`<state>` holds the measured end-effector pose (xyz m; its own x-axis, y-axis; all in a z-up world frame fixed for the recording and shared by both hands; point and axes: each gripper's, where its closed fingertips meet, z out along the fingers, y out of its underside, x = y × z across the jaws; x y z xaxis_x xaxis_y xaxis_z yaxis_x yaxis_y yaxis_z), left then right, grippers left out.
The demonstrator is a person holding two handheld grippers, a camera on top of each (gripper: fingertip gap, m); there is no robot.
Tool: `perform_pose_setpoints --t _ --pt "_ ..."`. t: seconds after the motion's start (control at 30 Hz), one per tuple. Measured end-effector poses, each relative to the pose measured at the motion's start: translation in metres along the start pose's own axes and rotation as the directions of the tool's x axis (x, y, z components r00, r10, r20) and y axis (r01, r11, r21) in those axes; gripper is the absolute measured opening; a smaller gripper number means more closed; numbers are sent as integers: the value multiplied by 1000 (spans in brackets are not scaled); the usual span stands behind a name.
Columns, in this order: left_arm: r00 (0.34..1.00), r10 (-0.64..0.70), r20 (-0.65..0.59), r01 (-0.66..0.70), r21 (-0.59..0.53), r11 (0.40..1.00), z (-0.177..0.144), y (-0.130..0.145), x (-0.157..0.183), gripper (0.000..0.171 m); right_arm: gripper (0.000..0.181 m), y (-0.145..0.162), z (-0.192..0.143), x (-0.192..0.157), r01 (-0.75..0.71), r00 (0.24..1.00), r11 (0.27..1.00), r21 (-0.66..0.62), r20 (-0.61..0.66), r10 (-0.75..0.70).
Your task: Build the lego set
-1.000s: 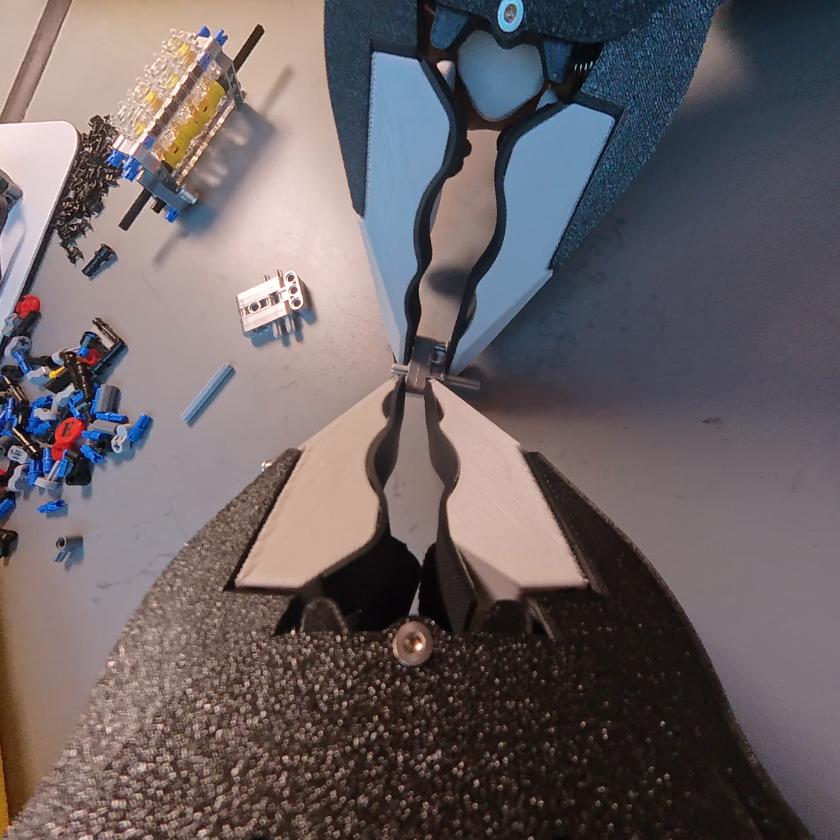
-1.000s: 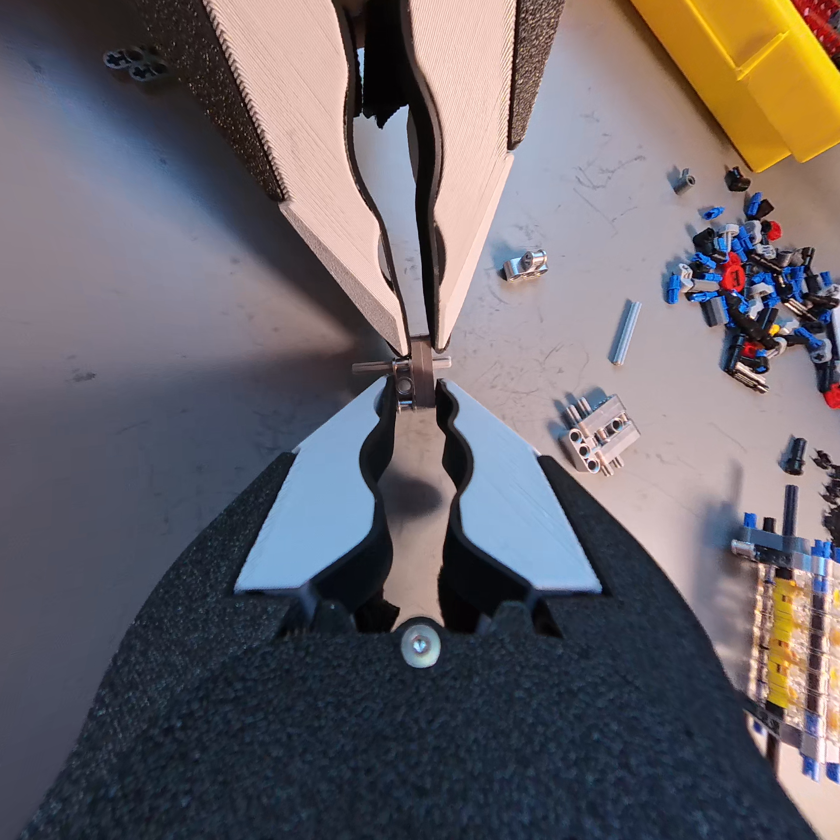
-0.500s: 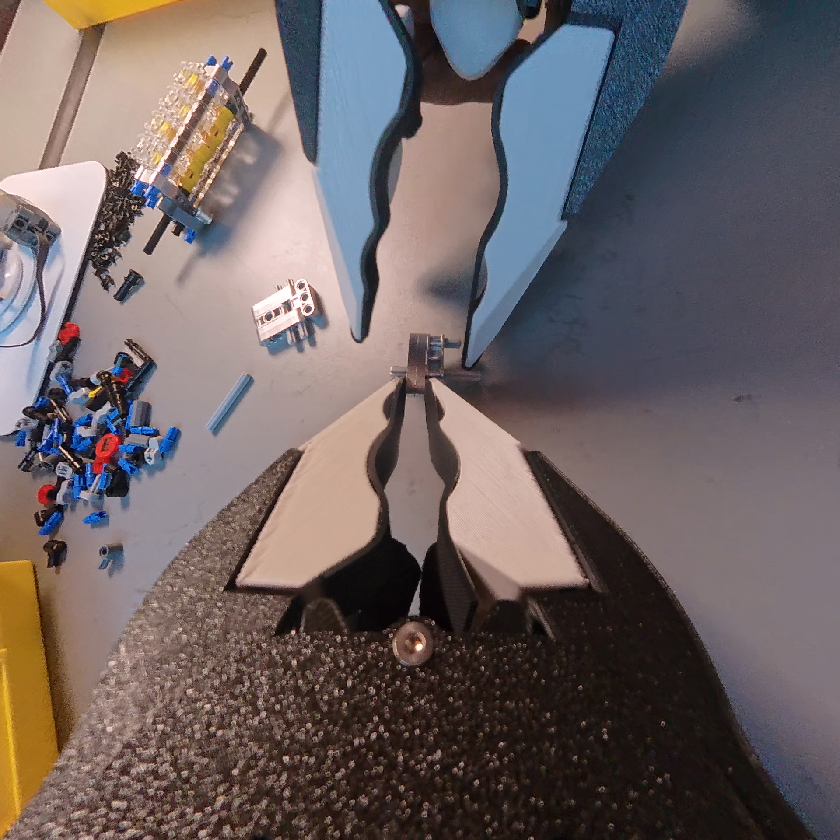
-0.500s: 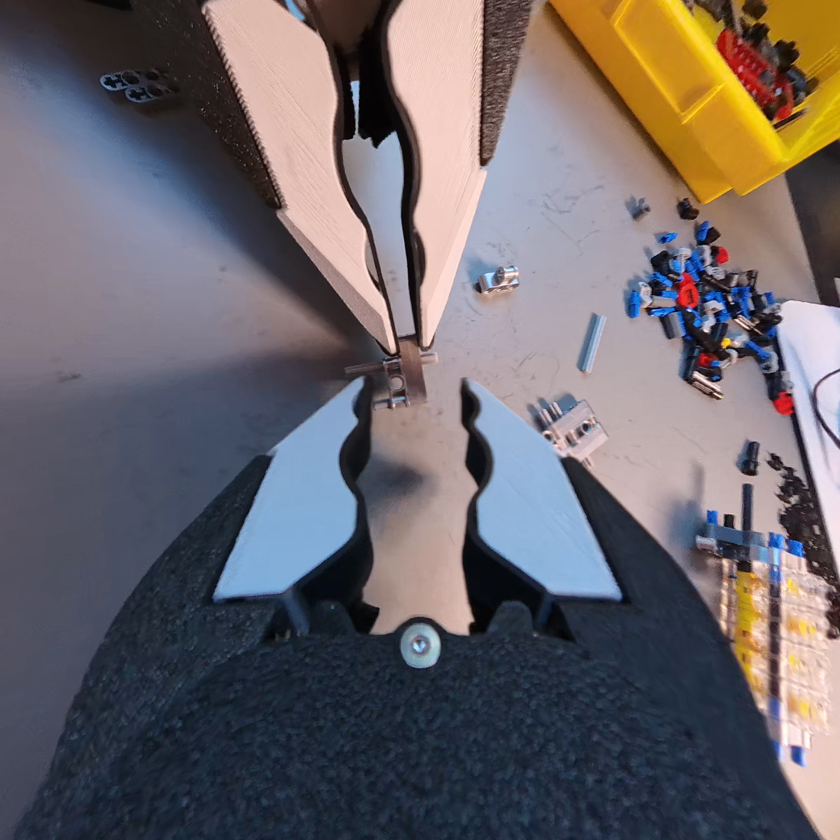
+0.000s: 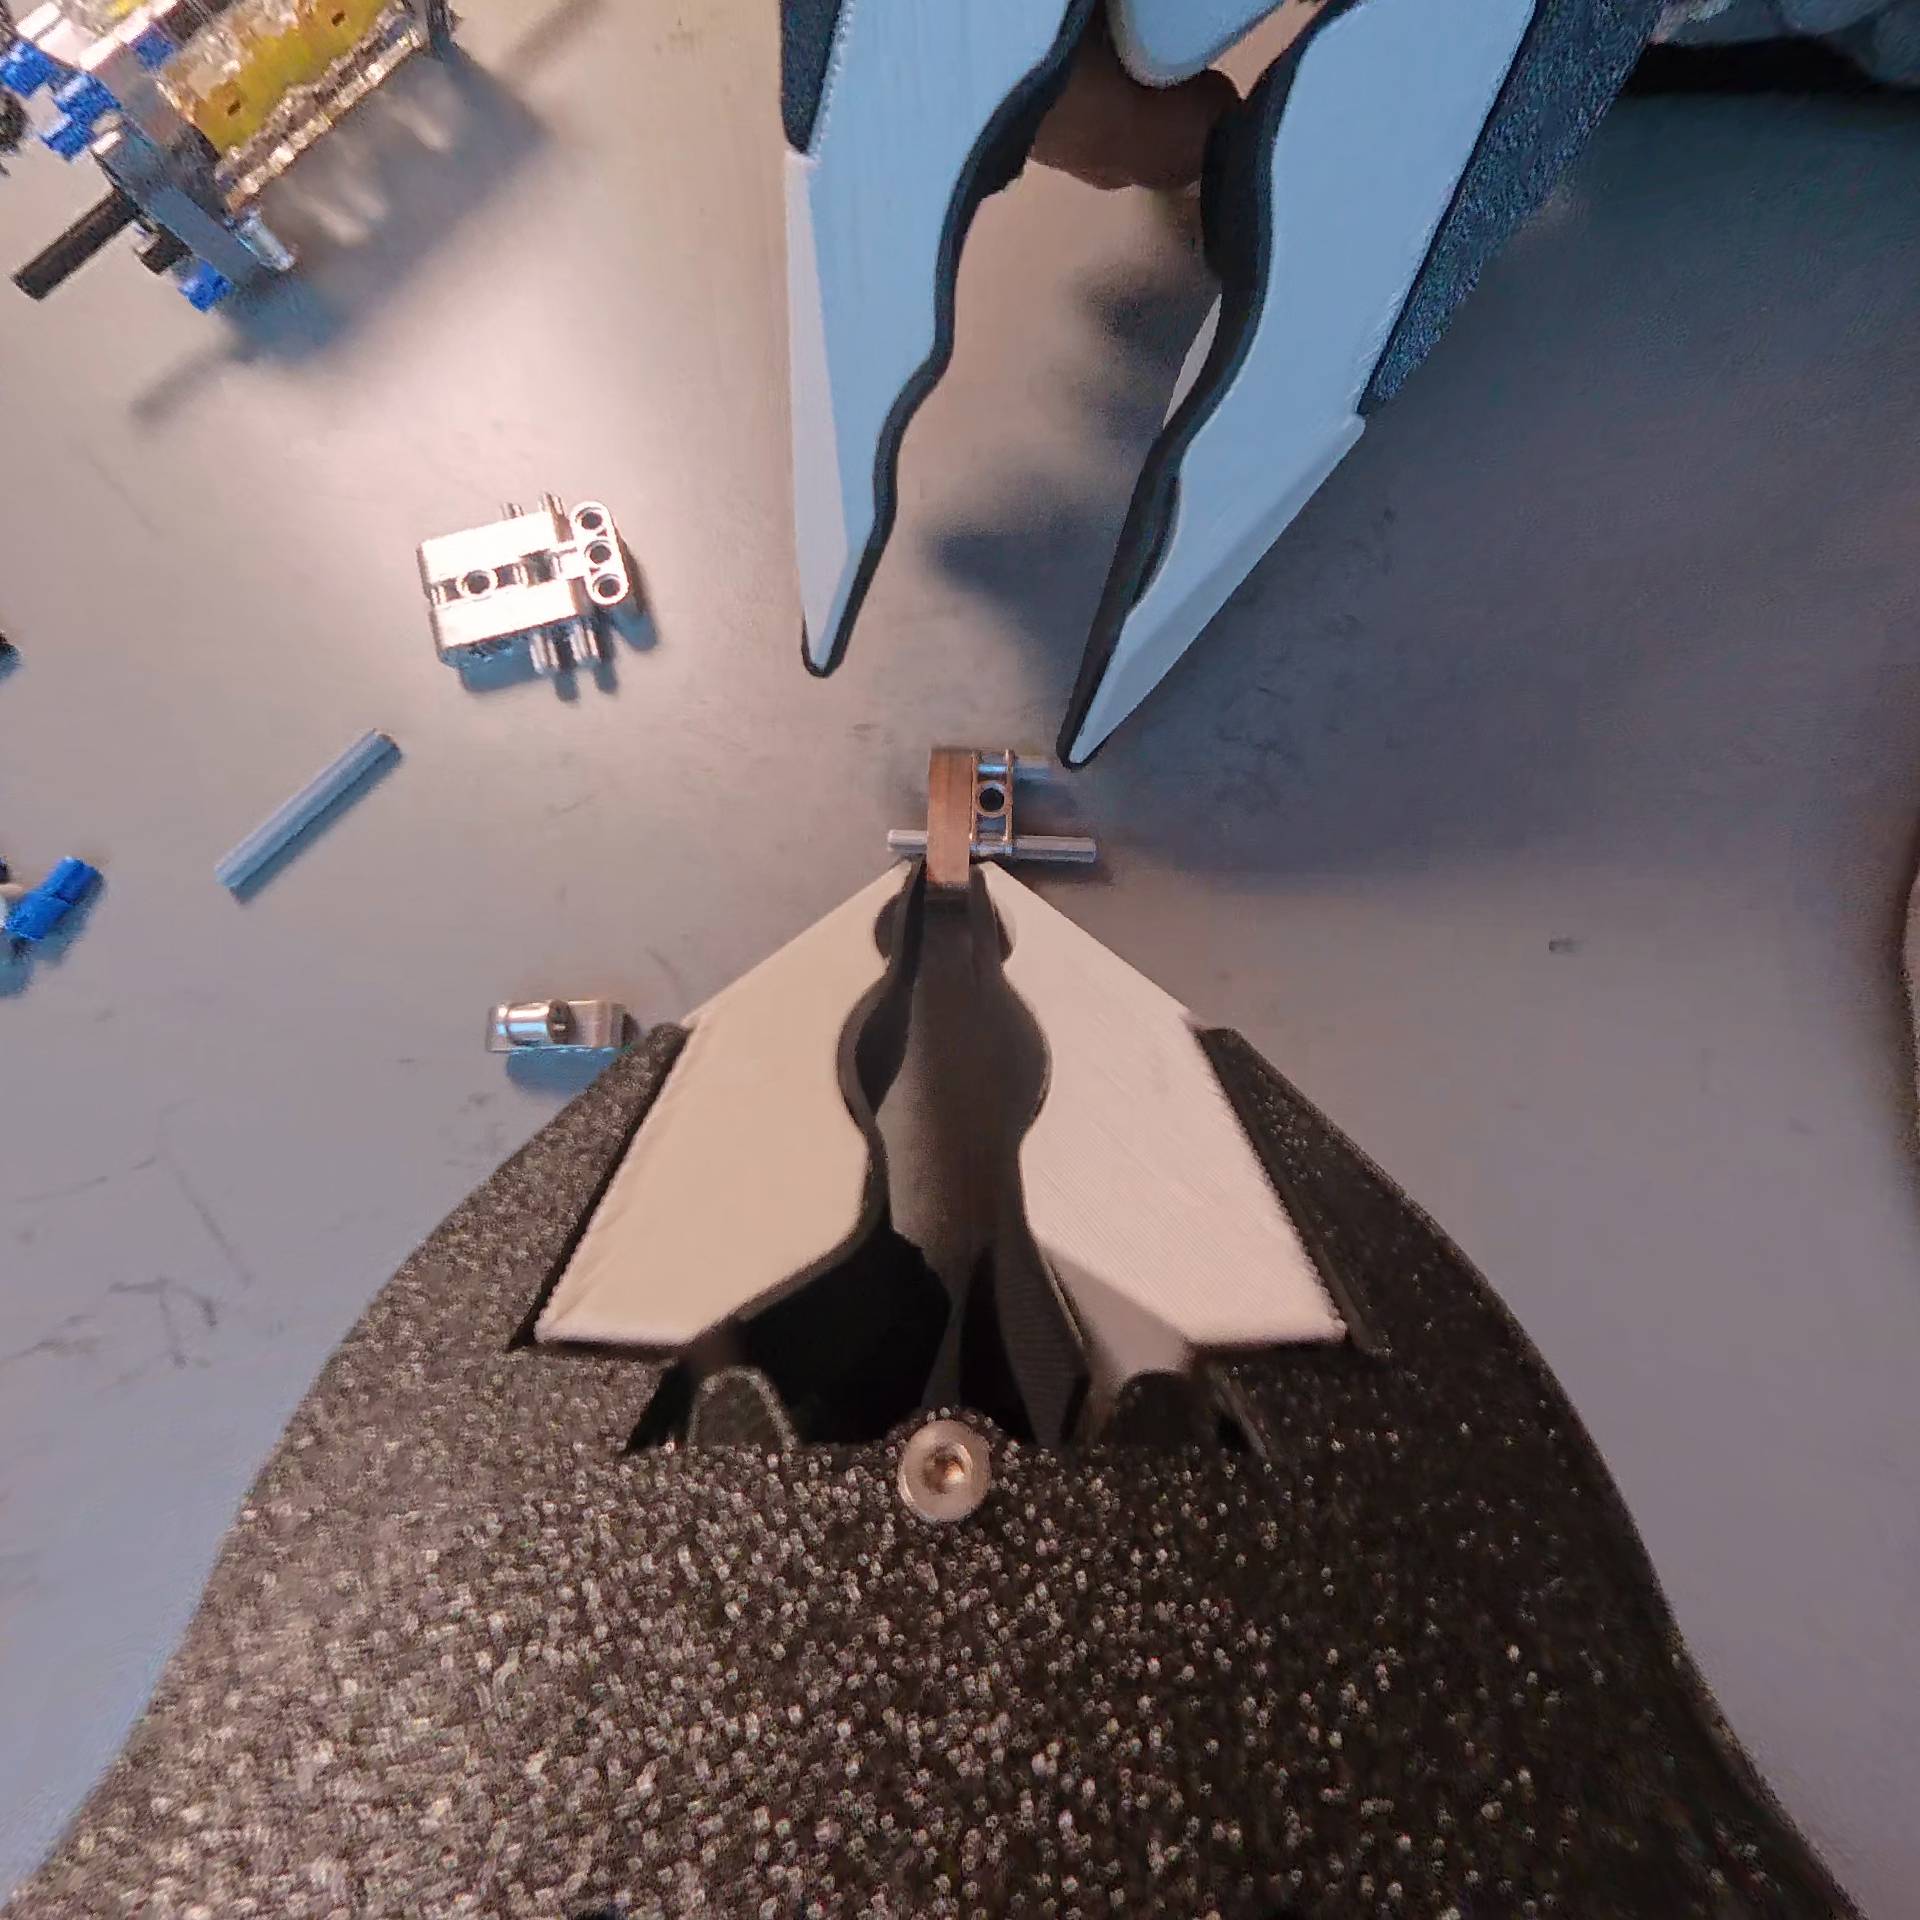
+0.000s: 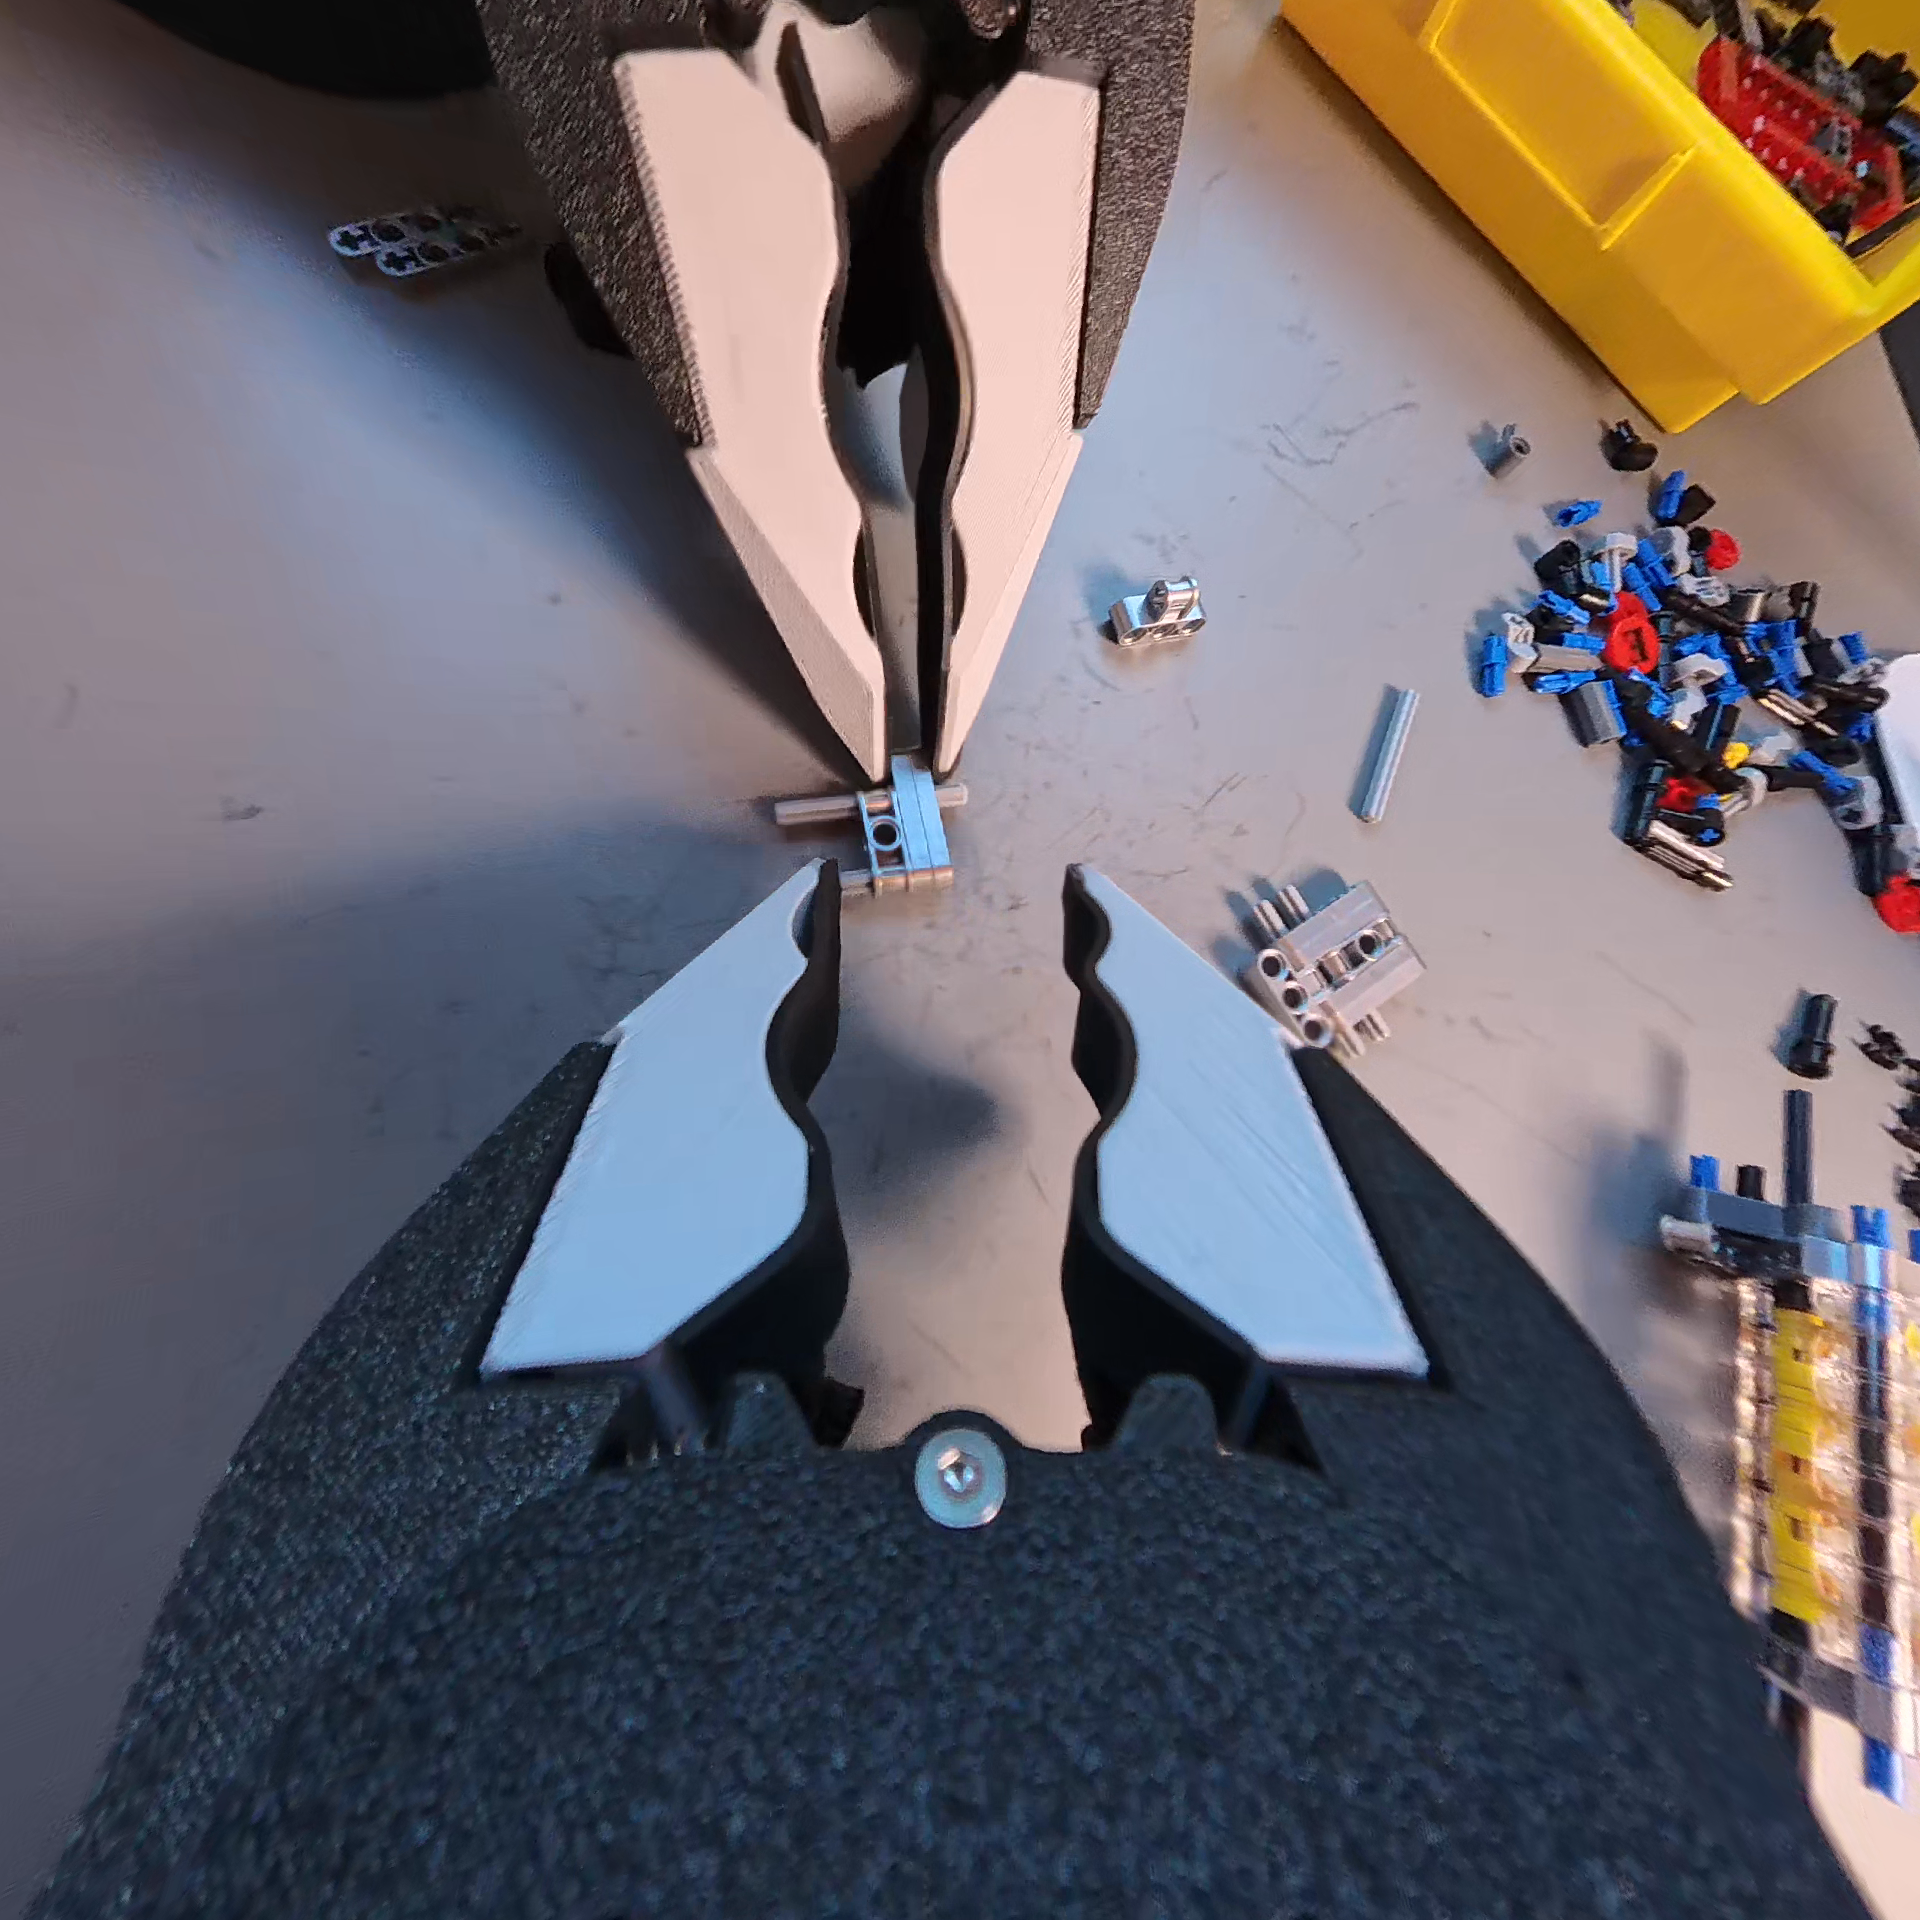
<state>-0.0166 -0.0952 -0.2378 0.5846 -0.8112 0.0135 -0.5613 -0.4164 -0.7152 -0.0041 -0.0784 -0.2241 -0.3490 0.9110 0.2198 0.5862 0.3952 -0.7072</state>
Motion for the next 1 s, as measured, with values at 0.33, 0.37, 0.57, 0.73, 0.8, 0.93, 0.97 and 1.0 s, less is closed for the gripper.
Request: perform_pose_setpoints --t 0.33,0.37,0.57,0.73,0.8,0.93,0.97,1.0 --pt "997 -12 -71 12 -4 1000 -2 2 7 10 31 2 5 -11 27 999 1000 -15 36 -27" --pt "996 -19 -84 19 -2 1000 -3 2 8 12 31 2 6 -12 27 999 1000 -13 44 -27" --pt "993 1 -115 -2 -15 1000 -5 4 12 8 27 3 7 -13 25 999 1000 -19 46 -25" --pt "982 29 -186 -28 5 1000 -10 2 22 8 24 8 5 0 24 1000 999 -38 -15 -25" --pt "982 -4 -187 11 38 999 -16 -1 15 8 24 10 1 7 -5 1000 1000 -26 -30 4" --pt "992 -60 -111 70 92 993 -32 -4 -12 8 26 10 -7 15 -33 998 999 -2 -47 32" --pt "996 -68 -66 75 108 991 -36 -4 -22 9 28 9 -8 17 -32 998 999 3 -57 32" --pt "997 -77 -21 79 125 989 -40 -5 -32 9 31 7 -9 20 -37 997 999 13 -74 38"
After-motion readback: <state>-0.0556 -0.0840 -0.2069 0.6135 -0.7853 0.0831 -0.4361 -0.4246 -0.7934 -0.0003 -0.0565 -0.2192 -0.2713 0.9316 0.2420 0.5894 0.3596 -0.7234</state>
